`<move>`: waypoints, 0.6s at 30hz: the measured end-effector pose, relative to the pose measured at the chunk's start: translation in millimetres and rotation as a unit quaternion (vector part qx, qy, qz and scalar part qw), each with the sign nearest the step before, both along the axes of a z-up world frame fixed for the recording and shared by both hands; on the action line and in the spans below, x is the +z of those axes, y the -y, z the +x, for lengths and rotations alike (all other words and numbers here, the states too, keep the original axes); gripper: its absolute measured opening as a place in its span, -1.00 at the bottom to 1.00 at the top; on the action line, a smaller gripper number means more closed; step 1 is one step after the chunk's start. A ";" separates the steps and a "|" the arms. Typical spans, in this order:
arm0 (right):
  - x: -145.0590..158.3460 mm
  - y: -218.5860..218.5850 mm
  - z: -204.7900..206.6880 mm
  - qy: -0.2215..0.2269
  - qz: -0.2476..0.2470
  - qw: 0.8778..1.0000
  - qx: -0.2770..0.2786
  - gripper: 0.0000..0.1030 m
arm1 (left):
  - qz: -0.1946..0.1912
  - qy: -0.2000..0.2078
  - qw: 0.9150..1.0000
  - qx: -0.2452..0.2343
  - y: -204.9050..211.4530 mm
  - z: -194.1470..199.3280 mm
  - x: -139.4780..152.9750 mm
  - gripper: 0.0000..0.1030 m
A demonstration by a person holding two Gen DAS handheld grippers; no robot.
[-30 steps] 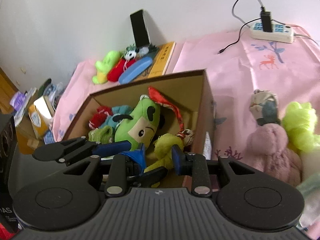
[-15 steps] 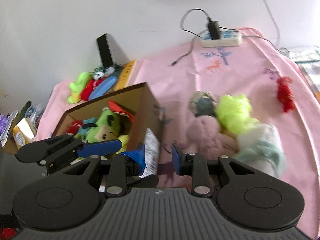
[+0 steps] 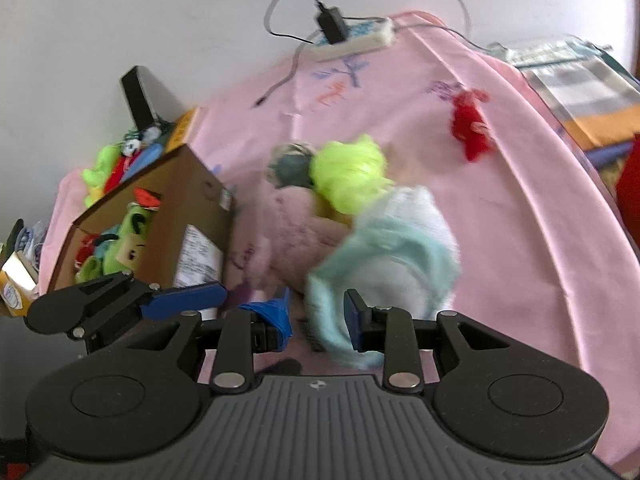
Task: Organize soft objects
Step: 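Return the right gripper to the pile and grasp the light blue cloth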
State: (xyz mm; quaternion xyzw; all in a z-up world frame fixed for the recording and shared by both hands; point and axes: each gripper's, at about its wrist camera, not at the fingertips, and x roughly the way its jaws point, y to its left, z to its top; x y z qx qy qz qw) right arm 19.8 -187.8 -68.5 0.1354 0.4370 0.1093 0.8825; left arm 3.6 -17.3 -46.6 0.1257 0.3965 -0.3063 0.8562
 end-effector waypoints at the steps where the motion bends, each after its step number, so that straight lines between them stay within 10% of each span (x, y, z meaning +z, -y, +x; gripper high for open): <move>1: -1.9 5.4 0.2 -0.004 0.000 1.000 -0.003 -0.77 | -0.003 -0.002 1.000 -0.001 3.4 2.3 -1.4 0.43; 14: -12.8 62.9 10.6 -0.039 0.023 0.999 -0.010 -0.76 | 0.014 -0.024 0.999 0.028 48.6 35.7 -34.6 0.47; 18: -19.4 74.5 20.1 -0.055 0.052 0.997 -0.008 -0.76 | 0.007 -0.040 0.998 0.042 52.5 36.6 -38.4 0.20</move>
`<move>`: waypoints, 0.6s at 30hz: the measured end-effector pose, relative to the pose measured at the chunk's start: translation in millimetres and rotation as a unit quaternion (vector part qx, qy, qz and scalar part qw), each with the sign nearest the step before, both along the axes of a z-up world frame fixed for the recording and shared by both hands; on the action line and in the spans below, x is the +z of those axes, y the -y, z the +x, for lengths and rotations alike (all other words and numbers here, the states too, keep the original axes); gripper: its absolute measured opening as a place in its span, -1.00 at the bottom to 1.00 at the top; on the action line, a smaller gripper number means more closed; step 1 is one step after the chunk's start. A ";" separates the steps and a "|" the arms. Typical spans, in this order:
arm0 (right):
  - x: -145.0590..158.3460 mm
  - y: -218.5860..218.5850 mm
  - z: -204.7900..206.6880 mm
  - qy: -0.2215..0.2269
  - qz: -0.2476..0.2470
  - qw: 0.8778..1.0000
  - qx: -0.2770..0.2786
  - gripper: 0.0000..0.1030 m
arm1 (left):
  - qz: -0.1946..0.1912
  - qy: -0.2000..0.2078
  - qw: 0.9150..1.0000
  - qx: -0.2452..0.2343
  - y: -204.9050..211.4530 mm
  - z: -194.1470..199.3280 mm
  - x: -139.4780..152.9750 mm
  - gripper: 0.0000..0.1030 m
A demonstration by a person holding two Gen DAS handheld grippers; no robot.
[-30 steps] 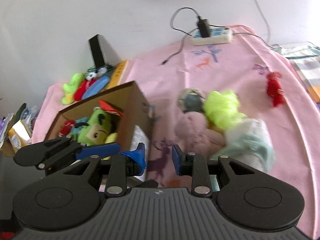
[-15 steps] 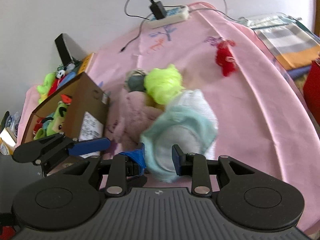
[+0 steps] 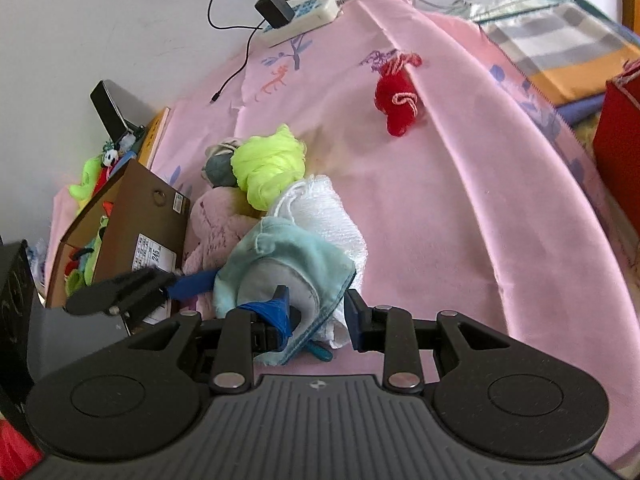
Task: Organize soft objects
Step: 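Return the right gripper to the pile and grasp the light blue cloth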
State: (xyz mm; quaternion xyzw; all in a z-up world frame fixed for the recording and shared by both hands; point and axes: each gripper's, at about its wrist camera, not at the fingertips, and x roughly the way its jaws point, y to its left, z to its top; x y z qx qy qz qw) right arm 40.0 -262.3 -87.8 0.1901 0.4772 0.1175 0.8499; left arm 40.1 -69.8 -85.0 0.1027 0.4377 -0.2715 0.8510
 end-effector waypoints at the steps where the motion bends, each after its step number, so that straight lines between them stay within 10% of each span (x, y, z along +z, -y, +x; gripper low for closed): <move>1: -0.9 0.7 1.8 -0.001 0.005 1.000 0.002 -0.76 | 0.001 0.001 1.000 0.003 1.0 -1.5 0.1 0.16; 9: -5.7 -7.1 16.9 -0.008 0.037 0.998 0.049 -0.71 | 0.012 0.013 1.000 0.023 6.4 -15.9 7.9 -0.60; 18: -2.4 -16.3 18.7 -0.015 0.057 0.995 0.082 -0.71 | -0.003 0.017 1.000 0.018 1.7 -32.8 18.3 -0.79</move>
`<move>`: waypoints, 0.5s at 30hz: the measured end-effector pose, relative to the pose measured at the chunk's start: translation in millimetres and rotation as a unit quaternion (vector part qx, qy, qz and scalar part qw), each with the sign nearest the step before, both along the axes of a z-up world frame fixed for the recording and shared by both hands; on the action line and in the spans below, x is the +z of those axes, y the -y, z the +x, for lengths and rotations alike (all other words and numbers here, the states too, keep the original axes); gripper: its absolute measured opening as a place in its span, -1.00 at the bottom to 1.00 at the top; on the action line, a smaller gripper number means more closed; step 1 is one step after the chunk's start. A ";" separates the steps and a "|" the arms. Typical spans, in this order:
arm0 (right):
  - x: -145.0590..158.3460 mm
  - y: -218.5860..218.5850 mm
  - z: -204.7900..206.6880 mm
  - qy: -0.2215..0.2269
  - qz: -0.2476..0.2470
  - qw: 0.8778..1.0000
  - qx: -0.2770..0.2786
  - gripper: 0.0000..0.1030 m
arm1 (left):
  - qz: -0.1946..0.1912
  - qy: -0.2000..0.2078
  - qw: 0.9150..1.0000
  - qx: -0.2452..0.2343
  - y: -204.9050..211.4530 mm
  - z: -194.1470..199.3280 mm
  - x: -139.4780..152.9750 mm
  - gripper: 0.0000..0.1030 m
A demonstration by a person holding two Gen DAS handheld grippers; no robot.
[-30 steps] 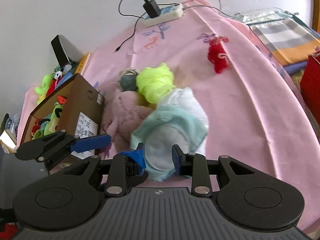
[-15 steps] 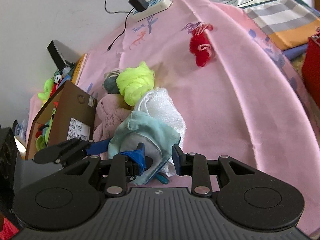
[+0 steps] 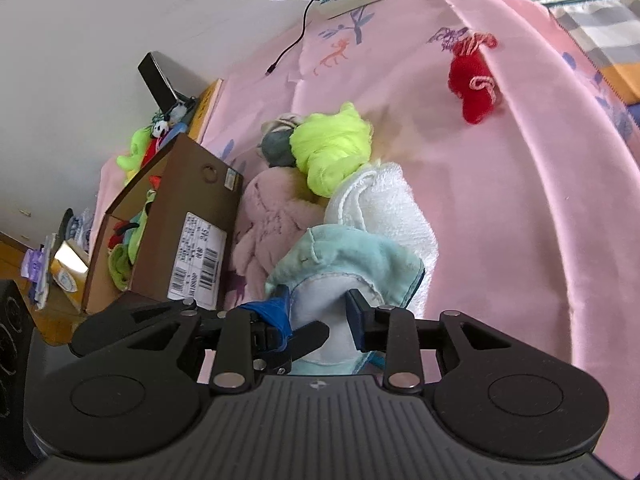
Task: Organize soft objects
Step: 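Return the right gripper to the pile and grasp the light blue cloth, then carry the light blue cloth into the cardboard box and release it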
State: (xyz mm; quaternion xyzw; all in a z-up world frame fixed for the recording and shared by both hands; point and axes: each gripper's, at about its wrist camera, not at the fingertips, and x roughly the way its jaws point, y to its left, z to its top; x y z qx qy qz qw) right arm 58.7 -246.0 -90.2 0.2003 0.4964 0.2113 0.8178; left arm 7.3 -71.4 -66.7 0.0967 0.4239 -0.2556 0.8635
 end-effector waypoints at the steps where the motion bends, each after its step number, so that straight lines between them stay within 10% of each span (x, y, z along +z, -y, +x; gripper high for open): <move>1: -0.2 0.5 0.3 -0.004 0.007 1.000 -0.002 -0.71 | -0.002 0.001 1.000 -0.001 -1.6 -1.9 1.7 -0.80; 15: 31.2 -39.8 -15.9 0.045 0.054 0.997 0.032 -0.71 | -0.022 0.067 0.997 -0.026 -34.7 -35.9 43.9 -0.81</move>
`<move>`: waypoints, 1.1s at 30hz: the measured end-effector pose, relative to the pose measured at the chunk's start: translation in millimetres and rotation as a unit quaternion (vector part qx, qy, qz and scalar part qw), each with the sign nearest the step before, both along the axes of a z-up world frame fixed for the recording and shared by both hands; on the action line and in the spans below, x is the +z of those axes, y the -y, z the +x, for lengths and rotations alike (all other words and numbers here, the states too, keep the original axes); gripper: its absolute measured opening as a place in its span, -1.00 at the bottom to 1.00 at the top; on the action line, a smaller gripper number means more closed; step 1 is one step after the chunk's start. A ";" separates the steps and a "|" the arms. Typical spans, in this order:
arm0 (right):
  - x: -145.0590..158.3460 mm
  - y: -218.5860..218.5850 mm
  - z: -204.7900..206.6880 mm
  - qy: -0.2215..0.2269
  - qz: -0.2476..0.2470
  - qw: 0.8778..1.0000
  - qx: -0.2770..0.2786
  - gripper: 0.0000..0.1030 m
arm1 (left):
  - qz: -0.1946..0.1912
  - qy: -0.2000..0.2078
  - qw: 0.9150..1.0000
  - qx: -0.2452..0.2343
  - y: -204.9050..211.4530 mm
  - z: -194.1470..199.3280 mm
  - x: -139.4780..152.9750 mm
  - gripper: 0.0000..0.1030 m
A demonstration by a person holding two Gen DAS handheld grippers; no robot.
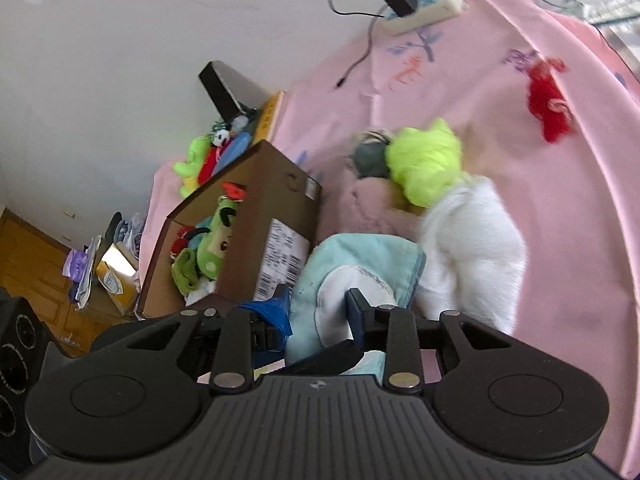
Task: Organize soft objects
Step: 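Carry the light blue cloth into the cardboard box and release it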
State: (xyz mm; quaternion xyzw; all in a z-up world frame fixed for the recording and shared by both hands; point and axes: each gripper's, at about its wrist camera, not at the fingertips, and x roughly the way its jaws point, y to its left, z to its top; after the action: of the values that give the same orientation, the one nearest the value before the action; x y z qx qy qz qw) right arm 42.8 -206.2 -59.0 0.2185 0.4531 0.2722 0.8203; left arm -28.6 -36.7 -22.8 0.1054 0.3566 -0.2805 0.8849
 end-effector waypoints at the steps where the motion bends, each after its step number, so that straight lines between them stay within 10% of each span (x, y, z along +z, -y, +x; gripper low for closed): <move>1: 0.7 -4.0 0.3 0.000 0.004 1.000 0.001 -0.71 | -0.003 0.002 1.000 0.002 -5.1 -0.8 2.2 -0.81; 33: 51.2 -166.2 16.8 0.170 0.030 0.984 0.053 -0.78 | 0.002 0.152 0.986 0.067 -164.3 3.7 65.1 -0.80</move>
State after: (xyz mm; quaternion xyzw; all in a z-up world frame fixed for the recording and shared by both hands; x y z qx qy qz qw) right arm 59.6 -40.0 -7.8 0.1689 0.3096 0.3619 0.8629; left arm -24.8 127.6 42.3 0.1241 0.2252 -0.2003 0.9454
